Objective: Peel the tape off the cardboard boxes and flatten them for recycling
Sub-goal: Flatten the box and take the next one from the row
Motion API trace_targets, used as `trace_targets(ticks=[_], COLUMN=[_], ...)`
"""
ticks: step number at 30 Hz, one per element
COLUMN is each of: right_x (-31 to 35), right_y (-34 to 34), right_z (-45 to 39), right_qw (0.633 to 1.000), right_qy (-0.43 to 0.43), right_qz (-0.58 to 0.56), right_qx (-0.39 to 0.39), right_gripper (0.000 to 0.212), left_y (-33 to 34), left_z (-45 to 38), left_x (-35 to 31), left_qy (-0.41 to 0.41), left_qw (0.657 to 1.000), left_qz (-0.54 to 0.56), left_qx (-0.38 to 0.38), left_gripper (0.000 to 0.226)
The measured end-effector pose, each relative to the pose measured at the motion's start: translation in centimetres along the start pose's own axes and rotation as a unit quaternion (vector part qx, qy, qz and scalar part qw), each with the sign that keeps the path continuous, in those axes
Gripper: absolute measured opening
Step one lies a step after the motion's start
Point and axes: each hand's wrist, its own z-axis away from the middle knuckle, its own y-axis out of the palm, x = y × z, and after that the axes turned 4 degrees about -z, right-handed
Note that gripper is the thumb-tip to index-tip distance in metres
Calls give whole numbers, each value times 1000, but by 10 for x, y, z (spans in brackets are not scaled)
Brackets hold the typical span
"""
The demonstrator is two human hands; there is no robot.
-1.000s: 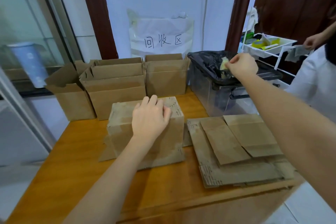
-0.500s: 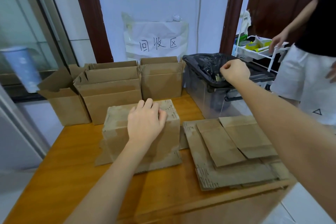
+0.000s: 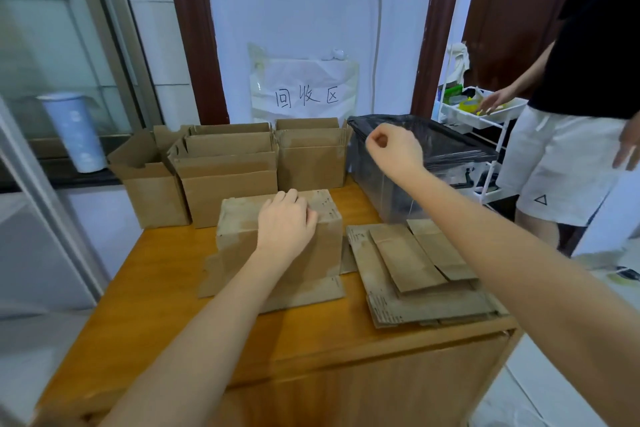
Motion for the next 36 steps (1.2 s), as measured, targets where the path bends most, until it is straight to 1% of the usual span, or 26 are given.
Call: trace_targets(ticks=[3, 6, 9, 12, 15, 19, 23, 25, 26, 27, 28, 29, 31, 32, 33, 35, 36], right_x=[29, 54, 70, 75, 74, 72, 70, 67, 65, 62, 60, 57, 46, 39, 32, 23, 23], right_y=[17, 31, 40, 46, 45, 37, 32, 31, 31, 31, 31, 31, 32, 34, 37, 43, 46], right_z=[32, 60, 82, 96, 104, 109, 111, 114, 115, 118, 120, 123, 131, 136, 141, 150, 152], right_qw=[996, 991, 986, 978, 965, 950, 954, 957, 959, 964, 970, 974, 965, 956, 946, 927, 923], right_qy=[-36, -51, -48, -68, -102, -161, -150, -158, -164, -154, -120, -67, 46, 83, 102, 102, 93], right_qz=[-30, -50, -64, -23, 15, 79, 41, 32, 28, 11, -25, -72, -154, -176, -198, -251, -274], right_qx=[71, 116, 148, 197, 242, 255, 257, 241, 230, 218, 208, 202, 206, 218, 235, 260, 255], right_gripper=[15, 14, 19, 23, 28, 46, 55, 64, 72, 83, 93, 101, 110, 111, 109, 97, 87], left_y=[-12, -23, -33, -43, -52, -58, -64, -64, -64, -62, -61, -61, -56, -53, -49, -43, -42], left_z=[9, 21, 32, 44, 56, 64, 71, 75, 77, 80, 82, 86, 92, 96, 101, 109, 112], left_x=[0, 1, 6, 18, 37, 66, 81, 84, 85, 87, 88, 89, 95, 98, 100, 101, 100], left_qy=[9, 12, -25, -50, -50, -74, -72, -68, -74, -91, -120, -159, -228, -245, -248, -230, -221], left_qw=[1000, 999, 995, 993, 995, 995, 995, 992, 988, 981, 969, 950, 903, 885, 872, 860, 859], left_qz=[1, 18, 83, 110, 87, 60, 64, 97, 125, 161, 206, 256, 343, 371, 394, 428, 440], left_qx=[15, 24, 38, 15, -20, 5, 31, 44, 50, 57, 67, 83, 119, 137, 150, 156, 144], left_gripper=[38, 36, 28, 25, 34, 41, 42, 51, 61, 73, 85, 95, 109, 111, 109, 95, 85])
